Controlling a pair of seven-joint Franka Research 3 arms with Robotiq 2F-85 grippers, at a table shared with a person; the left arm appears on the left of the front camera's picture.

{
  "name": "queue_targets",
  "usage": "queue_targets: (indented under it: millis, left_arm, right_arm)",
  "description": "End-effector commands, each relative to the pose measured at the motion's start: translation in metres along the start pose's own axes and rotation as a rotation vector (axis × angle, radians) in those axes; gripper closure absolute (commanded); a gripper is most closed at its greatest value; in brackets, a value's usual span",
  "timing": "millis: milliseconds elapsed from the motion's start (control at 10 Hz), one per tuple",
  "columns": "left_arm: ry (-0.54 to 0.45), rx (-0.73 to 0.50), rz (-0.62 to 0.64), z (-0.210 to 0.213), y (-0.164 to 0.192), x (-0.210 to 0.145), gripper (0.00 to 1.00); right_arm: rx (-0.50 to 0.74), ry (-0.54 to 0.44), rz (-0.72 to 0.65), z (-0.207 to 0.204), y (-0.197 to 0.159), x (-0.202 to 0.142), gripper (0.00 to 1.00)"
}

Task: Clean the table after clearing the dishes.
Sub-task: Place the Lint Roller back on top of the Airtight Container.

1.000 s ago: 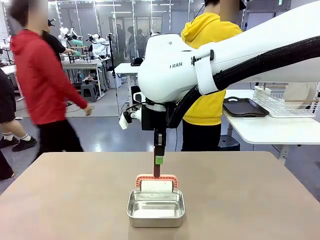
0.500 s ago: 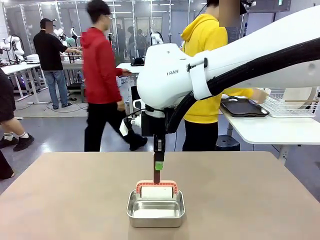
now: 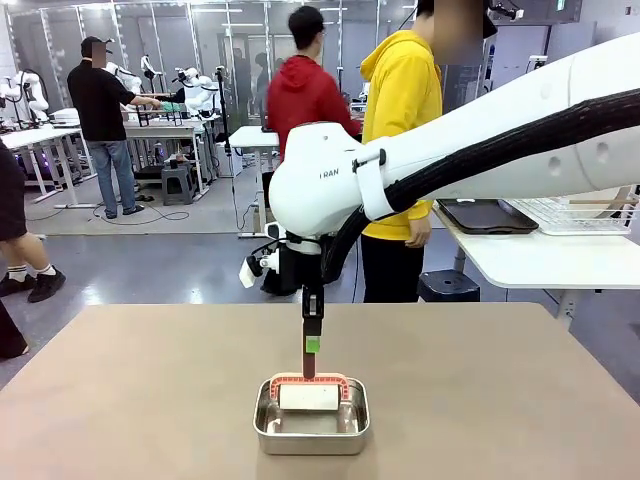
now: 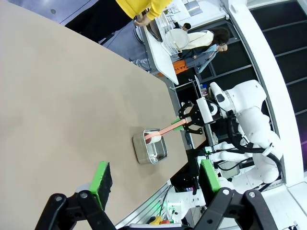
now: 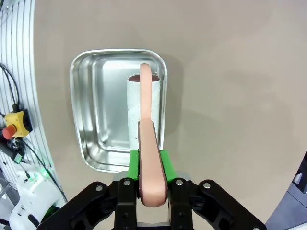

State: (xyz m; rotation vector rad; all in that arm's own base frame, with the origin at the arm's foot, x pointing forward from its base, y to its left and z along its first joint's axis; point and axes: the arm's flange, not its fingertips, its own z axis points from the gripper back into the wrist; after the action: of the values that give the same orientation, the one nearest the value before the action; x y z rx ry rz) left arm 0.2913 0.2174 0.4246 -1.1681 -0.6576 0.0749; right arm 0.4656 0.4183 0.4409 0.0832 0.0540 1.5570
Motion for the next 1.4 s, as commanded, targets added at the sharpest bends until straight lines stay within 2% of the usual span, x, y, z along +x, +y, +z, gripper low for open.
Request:
queue_targets:
  millis: [0,100,300,600,700,800,900,1000,1100,1200,1300]
  left_arm:
    - [-0.013,-0.019,-0.003,0.001,-0.003,-0.001,0.07]
    - [-0.013,-0.019,-0.003,0.001,-0.003,-0.001,0.07]
    - [-0.013,-0.019,-0.003,0.001,-0.003,-0.001,0.07]
    - [-0.013,-0.019,-0.003,0.001,-0.003,-0.001,0.07]
    - [-0.013,-0.019,-0.003,0.001,-0.003,-0.001,0.07]
    - [-0.013,-0.019,-0.003,0.001,-0.003,-0.001,0.07]
    - [-0.013,-0.019,-0.003,0.001,-0.003,-0.001,0.07]
    - [-0.013,-0.019,-0.003,0.001,-0.003,-0.001,0.07]
    - [-0.013,-0.019,-0.003,0.001,-0.003,-0.001,0.07]
    - [-0.013,-0.019,-0.003,0.001,-0.003,-0.001,0.07]
    - [-0.013,-0.019,-0.003,0.001,-0.003,-0.001,0.07]
  right_arm:
    - [-0.014,0.009,0.004,-0.010,-0.006,0.008,0.79]
    - [-0.016,0.051,-0.013,-0.024,-0.008,0.008,0.79]
    - [-0.004,0.040,-0.007,-0.040,-0.008,0.007,0.79]
    - [-0.001,0.038,-0.006,-0.043,-0.009,0.008,0.79]
    - [-0.009,0.026,-0.007,-0.038,-0.007,0.008,0.68]
    - [-0.019,0.029,-0.006,-0.035,-0.005,0.007,0.65]
    - [-0.025,0.029,-0.001,-0.031,-0.002,0.008,0.54]
    - [-0.033,0.030,0.000,-0.026,0.001,0.008,0.52]
    - [-0.050,0.025,0.002,-0.018,0.005,0.007,0.41]
    - [-0.065,0.012,0.008,-0.006,0.010,0.005,0.38]
    - [-0.080,0.020,0.011,0.002,0.013,0.006,0.27]
